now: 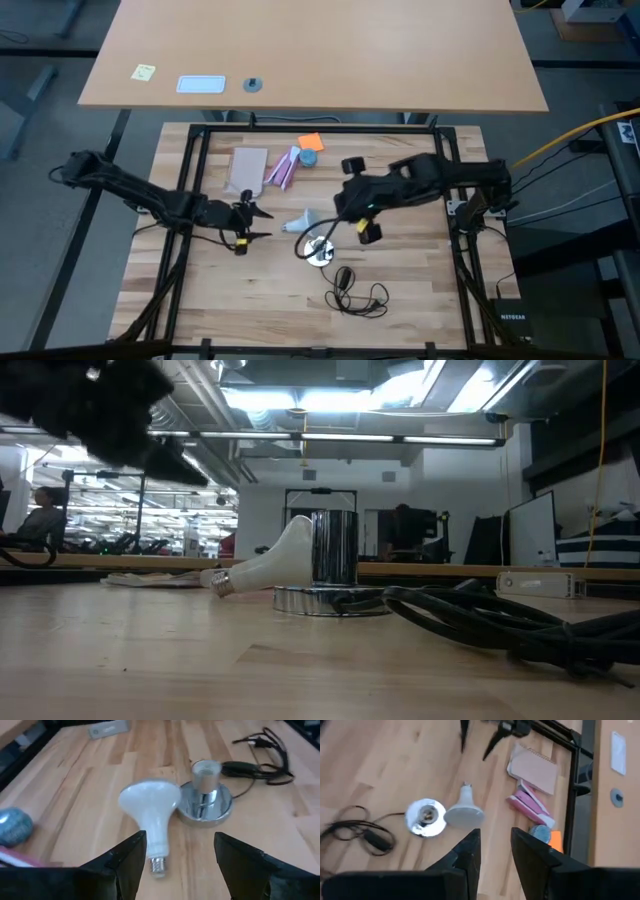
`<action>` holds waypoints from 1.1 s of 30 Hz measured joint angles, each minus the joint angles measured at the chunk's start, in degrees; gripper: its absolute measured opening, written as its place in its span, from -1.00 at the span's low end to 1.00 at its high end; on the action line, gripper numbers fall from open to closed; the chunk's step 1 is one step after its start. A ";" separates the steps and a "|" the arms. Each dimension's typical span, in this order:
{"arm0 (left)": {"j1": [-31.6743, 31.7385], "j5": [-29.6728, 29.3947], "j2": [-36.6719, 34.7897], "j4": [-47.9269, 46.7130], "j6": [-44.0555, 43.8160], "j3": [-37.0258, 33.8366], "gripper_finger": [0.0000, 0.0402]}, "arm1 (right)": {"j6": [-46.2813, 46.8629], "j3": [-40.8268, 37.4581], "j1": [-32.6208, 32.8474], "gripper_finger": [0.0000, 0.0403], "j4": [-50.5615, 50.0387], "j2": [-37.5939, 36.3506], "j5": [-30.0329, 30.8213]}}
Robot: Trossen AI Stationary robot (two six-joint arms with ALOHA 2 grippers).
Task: Screw lightbulb
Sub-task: Return to Home Position
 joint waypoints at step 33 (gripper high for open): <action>0.85 -0.17 -0.23 32.13 5.84 -21.63 0.11 | 21.34 -35.50 27.17 -0.44 -1.57 -28.41 43.16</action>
